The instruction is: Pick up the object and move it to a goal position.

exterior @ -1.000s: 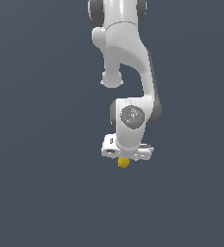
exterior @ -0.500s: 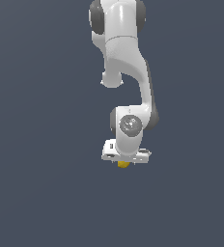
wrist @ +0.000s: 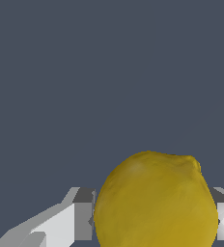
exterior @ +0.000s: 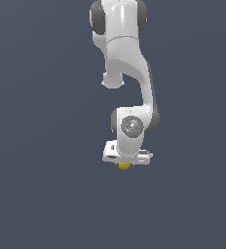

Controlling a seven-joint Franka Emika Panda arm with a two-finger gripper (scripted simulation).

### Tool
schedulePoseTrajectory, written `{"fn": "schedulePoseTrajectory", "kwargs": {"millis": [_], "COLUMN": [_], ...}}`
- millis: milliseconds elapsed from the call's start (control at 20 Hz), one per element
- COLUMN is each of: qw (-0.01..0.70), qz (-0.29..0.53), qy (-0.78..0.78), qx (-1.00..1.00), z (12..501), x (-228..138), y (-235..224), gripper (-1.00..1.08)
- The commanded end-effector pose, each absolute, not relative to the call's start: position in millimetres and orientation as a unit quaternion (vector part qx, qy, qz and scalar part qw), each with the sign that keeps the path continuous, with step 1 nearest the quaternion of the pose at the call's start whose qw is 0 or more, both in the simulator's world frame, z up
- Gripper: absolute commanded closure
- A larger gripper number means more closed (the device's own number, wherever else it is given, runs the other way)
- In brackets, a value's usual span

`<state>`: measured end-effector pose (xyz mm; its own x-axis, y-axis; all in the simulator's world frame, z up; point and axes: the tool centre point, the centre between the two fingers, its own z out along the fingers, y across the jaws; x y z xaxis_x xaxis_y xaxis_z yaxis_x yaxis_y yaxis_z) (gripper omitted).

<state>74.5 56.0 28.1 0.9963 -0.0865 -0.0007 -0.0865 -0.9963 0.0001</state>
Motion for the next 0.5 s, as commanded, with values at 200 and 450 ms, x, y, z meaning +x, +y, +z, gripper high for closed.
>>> {"fn": "schedulePoseTrajectory", "kwargs": {"millis": [200,450], "qw": [0.000,-0.003], "qz": [0.001,0.010], "qy": [-0.039,-0.014], "qx": [0.999,1.000], "z": [32,59], "x": [77,88], "y": [58,68], "gripper": [1.08,1.08]}}
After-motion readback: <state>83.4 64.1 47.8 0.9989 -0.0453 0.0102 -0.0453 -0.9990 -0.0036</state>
